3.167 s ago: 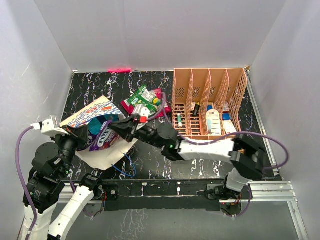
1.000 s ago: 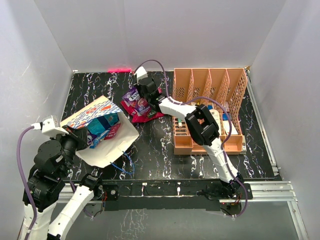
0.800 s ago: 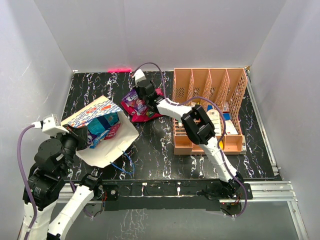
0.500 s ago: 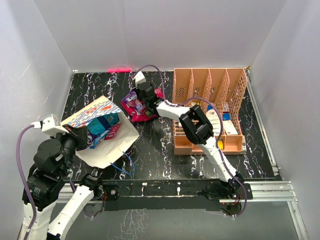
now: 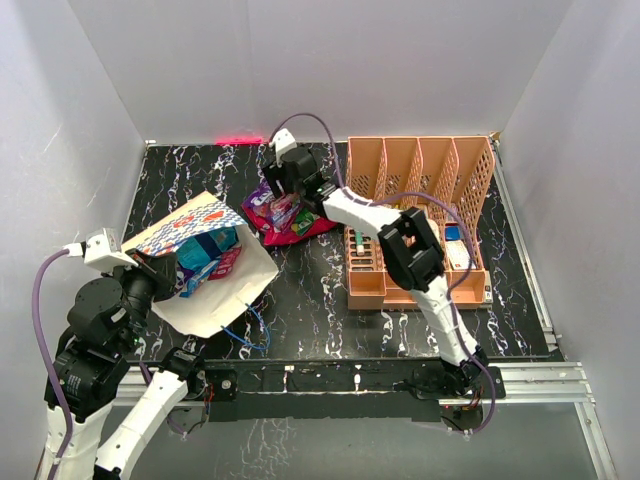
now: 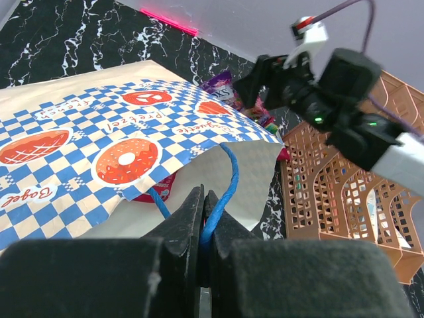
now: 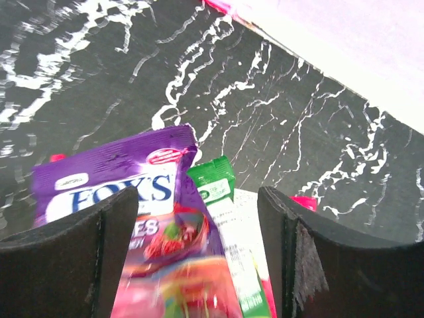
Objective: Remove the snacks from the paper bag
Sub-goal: Place the snack at the center of the board.
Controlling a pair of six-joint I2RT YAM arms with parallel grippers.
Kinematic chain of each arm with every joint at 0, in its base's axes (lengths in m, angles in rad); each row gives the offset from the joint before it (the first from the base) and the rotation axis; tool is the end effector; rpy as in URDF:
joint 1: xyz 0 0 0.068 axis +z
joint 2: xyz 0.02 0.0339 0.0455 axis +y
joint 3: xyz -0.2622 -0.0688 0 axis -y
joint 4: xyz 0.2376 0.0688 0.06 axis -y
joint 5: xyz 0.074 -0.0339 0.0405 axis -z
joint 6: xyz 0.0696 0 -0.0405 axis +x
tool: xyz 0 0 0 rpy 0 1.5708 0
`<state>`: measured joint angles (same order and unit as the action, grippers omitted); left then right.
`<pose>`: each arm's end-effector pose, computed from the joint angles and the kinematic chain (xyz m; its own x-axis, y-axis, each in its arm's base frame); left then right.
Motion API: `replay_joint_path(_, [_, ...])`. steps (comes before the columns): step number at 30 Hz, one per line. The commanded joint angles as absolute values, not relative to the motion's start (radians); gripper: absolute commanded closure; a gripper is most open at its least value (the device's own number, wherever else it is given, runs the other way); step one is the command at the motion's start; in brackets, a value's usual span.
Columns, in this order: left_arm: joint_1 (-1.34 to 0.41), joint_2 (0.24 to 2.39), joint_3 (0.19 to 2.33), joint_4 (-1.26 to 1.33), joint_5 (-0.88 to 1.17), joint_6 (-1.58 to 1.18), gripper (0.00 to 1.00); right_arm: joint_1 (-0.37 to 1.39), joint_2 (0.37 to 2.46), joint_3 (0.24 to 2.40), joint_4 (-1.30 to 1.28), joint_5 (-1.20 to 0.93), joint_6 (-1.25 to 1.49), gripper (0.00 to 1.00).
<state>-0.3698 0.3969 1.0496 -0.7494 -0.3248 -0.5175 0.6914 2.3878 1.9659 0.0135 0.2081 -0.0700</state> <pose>0.0731 -0.0045 0.3933 -0.1012 -0.4636 -0.8802 -0.0042 0.8850 -0.4656 0.4582 0.3606 0.1940 -0.2718 -0.3138 -0.9098 -0.4980 0.8548 -0.1460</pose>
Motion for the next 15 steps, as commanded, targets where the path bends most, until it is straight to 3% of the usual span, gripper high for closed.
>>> replay_joint_path(1, [-0.371, 0.4, 1.083, -0.737, -0.314, -0.52, 1.0, 0.696, 2.11, 1.878, -0.048, 0.082, -0.03, 0.23])
replay_joint_path(10, [-0.371, 0.386, 1.062, -0.732, -0.301, -0.517, 1.0, 0.851, 1.626, 1.154, 0.158, -0.081, -0.081, 0.18])
replay_joint_path(15, [-0.372, 0.371, 1.057, -0.705, -0.24, -0.474, 1.0, 1.047, 1.473, 0.98, 0.212, -0.108, -0.255, 0.17])
